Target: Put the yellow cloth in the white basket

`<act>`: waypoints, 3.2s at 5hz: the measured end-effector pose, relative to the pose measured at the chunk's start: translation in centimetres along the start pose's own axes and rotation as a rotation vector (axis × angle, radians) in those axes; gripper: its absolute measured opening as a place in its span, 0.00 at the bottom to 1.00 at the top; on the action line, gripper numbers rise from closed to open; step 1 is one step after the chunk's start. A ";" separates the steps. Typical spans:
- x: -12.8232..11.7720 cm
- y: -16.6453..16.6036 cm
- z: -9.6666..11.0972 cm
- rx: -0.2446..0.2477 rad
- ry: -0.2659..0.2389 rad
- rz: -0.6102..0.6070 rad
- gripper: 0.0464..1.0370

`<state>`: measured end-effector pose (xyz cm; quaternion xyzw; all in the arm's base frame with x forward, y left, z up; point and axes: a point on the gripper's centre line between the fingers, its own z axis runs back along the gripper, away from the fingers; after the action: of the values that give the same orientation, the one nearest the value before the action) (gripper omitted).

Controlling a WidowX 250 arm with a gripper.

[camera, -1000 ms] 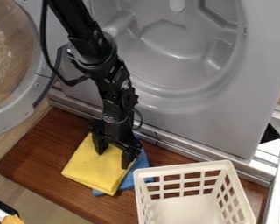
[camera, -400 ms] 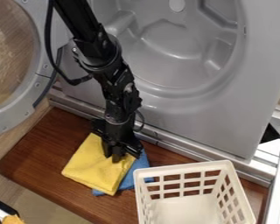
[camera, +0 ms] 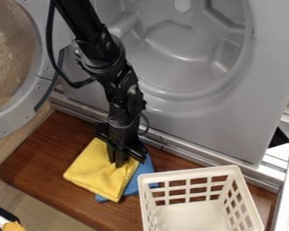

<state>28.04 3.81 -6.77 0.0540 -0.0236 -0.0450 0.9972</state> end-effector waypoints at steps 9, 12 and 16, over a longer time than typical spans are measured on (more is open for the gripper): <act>-0.3 -14.7 12.6 -0.101 -0.169 -0.029 0.01; 0.0 -17.0 6.2 -0.067 -0.051 -0.053 0.01; 0.6 -17.0 3.9 -0.104 0.008 -0.071 0.44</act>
<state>26.93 -13.44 -4.78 0.0033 -0.0156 -0.0814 0.9966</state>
